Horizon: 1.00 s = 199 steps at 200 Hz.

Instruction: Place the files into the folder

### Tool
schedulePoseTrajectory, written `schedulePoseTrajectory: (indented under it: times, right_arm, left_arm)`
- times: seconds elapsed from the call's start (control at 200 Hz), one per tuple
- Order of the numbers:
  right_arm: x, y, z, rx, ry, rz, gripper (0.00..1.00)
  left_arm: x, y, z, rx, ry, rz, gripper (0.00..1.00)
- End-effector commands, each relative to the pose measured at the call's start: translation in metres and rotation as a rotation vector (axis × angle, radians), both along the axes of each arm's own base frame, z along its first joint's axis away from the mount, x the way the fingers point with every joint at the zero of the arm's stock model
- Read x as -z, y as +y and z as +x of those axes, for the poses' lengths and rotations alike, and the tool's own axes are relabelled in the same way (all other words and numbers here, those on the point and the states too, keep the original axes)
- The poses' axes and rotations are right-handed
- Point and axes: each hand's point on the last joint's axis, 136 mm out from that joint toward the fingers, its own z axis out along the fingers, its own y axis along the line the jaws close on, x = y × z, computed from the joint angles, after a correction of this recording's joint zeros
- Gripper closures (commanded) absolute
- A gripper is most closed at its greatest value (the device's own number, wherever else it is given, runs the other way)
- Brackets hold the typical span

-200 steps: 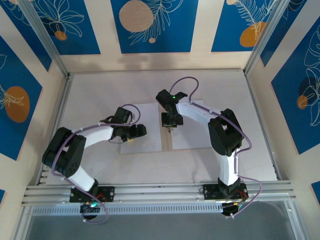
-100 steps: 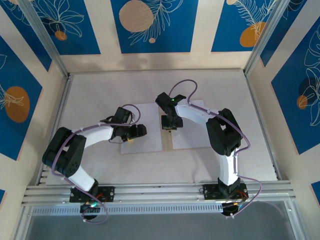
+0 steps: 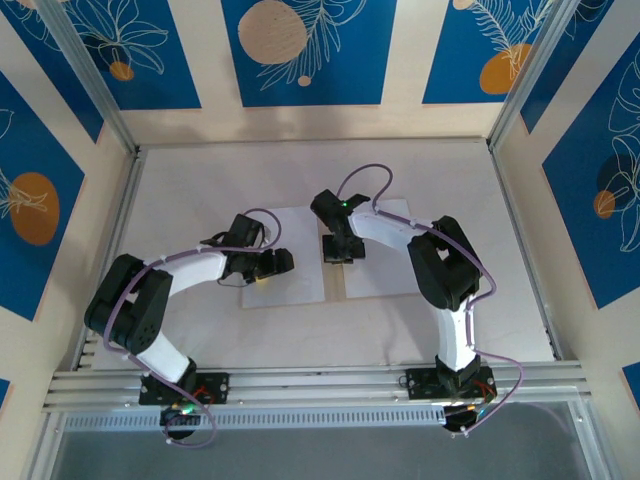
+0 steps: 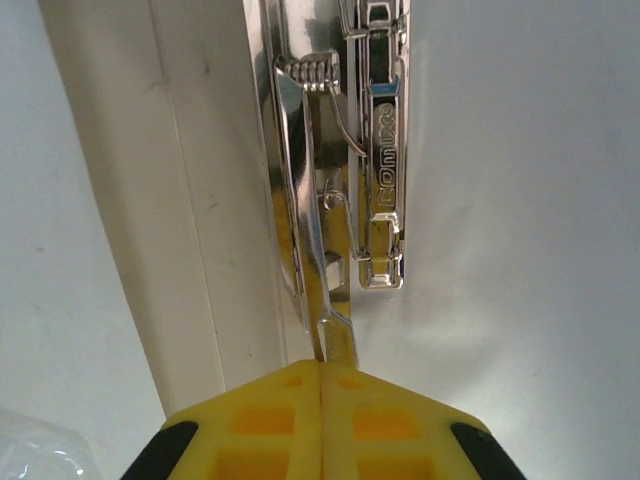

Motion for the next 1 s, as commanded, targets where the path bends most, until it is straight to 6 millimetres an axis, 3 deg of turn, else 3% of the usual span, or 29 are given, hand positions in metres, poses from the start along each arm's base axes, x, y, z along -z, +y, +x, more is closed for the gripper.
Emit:
schedulePoseTrajectory:
  times: [0.0,0.745,0.99]
  right_arm:
    - [0.034,-0.025,-0.016,0.014,0.086,-0.109,0.92]
    - [0.050,-0.012,-0.019,0.035,0.118,0.007,0.92]
    - [0.039,-0.003,-0.016,0.025,0.095,0.062,0.92]
  left_arm:
    - [0.027,0.014,-0.027,0.006,0.121,0.056,0.22]
    - [0.027,0.013,-0.028,0.005,0.119,0.050,0.22]
    - [0.029,0.013,-0.029,0.004,0.126,0.051,0.22]
